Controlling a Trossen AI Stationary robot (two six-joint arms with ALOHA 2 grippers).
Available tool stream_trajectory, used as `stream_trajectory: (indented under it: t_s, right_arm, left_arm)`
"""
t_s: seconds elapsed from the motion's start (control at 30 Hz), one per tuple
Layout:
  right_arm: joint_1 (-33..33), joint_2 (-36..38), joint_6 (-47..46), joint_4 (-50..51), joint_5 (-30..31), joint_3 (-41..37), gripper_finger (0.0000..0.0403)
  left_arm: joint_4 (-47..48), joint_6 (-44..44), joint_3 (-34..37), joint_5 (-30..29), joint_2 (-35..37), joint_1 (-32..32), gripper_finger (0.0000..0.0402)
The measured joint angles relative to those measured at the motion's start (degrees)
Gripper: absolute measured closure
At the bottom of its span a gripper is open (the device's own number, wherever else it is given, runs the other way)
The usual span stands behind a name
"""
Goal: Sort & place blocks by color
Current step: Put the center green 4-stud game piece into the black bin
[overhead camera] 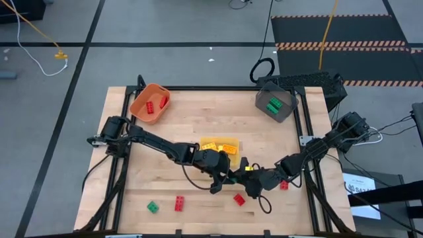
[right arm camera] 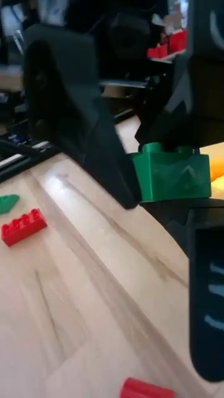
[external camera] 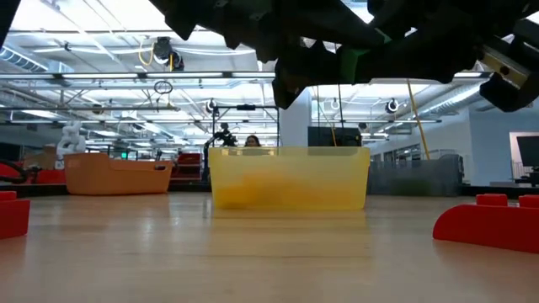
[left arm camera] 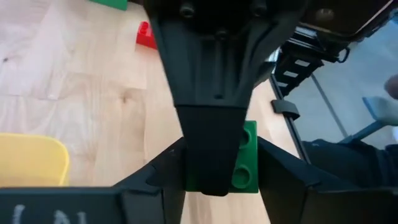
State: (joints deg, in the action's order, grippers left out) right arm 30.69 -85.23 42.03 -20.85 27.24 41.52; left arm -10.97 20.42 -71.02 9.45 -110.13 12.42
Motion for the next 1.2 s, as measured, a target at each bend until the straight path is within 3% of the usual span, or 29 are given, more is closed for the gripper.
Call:
stream_trajectory:
  t_s: [0.2, 0.33, 0.4, 0.47, 0.57, 0.67, 0.83, 0.93, 1.03, 1.2]
  right_arm:
    - [1.61, 0.57, -0.27, 0.92, 8.53, -0.02, 0.0327]
    - [2.83, 3.77, -0.24, 5.42, 20.06, 0.0, 0.0327]
    - [2.14, 6.99, -2.79, 11.01, 27.6, -0.02, 0.0327]
    - [-0.06, 11.0, -8.33, 16.47, 30.28, 0.0, 0.0327]
    - [-4.74, 17.3, -17.86, 25.36, 29.41, -0.04, 0.0327]
    - [-10.75, 22.87, -22.33, 31.53, 25.74, -0.04, 0.0327]
    - [-23.82, 29.1, -26.48, 33.88, 18.71, -0.04, 0.0327]
    - [-32.72, 30.77, -29.34, 35.07, 14.01, -0.02, 0.0327]
    - [-41.36, 30.64, -32.32, 36.76, 9.38, -0.01, 0.0327]
    - [-53.79, 28.19, -37.76, 40.58, 4.53, -0.04, 0.0326]
  left_arm:
    - [0.78, -2.36, -0.02, -1.18, 0.14, -0.04, 0.0179]
    - [-0.94, -5.26, -0.02, -6.04, 0.48, -0.16, 0.0149]
    - [-0.72, -6.81, 0.03, -5.84, 0.98, -0.21, 0.0137]
    - [-1.87, -8.27, 0.02, -5.41, 1.42, 0.07, 0.0128]
    - [-2.03, -12.3, 0.0, -6.33, 2.85, 0.55, 0.0121]
    - [-3.41, -18.88, 0.0, -10.97, 4.12, 0.58, 0.012]
    - [-3.65, -26.69, -0.02, -20.69, 8.08, -0.66, 0.0119]
    - [-3.02, -28.64, -0.02, -21.77, 10.95, -2.67, 0.0119]
    - [3.15, -27.79, -0.07, -21.95, 14.46, -4.79, 0.0119]
    - [22.67, -23.51, 0.0, -21.99, 20.17, -8.18, 0.0119]
